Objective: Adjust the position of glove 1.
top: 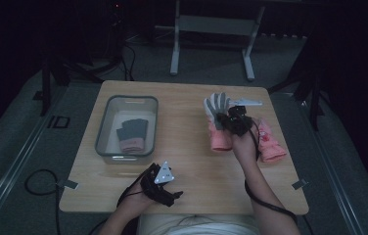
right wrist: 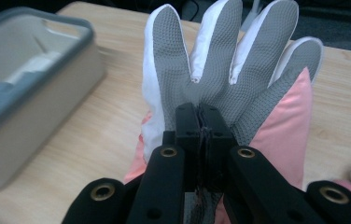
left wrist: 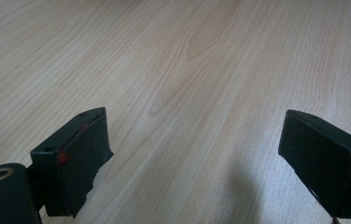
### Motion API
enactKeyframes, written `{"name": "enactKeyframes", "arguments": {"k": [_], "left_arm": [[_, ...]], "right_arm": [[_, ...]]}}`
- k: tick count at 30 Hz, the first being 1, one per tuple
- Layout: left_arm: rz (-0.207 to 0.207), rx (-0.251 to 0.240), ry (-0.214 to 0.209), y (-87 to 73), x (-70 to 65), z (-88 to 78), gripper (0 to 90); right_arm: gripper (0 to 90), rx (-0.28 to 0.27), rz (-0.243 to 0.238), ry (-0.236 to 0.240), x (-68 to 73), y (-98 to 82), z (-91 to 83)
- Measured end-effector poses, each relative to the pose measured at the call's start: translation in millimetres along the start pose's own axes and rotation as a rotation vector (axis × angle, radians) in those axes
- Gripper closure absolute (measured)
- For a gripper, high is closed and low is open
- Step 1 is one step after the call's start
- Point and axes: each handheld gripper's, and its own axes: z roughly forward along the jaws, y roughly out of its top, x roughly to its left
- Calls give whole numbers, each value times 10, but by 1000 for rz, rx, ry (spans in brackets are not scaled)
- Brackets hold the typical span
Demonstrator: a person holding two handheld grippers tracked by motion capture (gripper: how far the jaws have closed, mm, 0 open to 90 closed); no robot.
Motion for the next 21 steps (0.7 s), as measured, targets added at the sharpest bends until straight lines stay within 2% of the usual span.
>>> {"name": "enactKeyframes", "arguments": {"k": [3, 5, 6, 8, 10, 12, 15, 16, 18, 21], "left_arm": [[-7, -10, -8, 0, 1, -13, 85], [-8, -13, -4, 4, -2, -18, 85], [-8, -13, -4, 4, -2, -18, 85], [-13, -23, -8, 5, -4, -28, 85], [-8, -24, -5, 3, -14, -23, 85], [0, -13, -4, 1, -23, -9, 85], [-3, -11, -13, -1, -39, 12, 85], [1, -9, -15, -1, -46, 16, 85], [1, -10, -20, -2, -52, 20, 85], [0, -10, -21, -8, -55, 21, 85]], "right_arm": [[878, -7, 2, -10, 171, -43, -148], [877, -20, 41, -8, 227, -93, -233], [877, -20, 41, -8, 227, -93, -233], [877, -49, 87, -9, 281, -224, -326], [877, -42, 93, -16, 334, -333, -329], [877, -22, 106, -18, 367, -435, -293], [877, -14, 119, -25, 377, -485, -264], [876, 26, 121, -30, 407, -607, -145], [876, 62, 141, -8, 432, -691, -38], [876, 106, 141, -9, 471, -785, 131]]}}
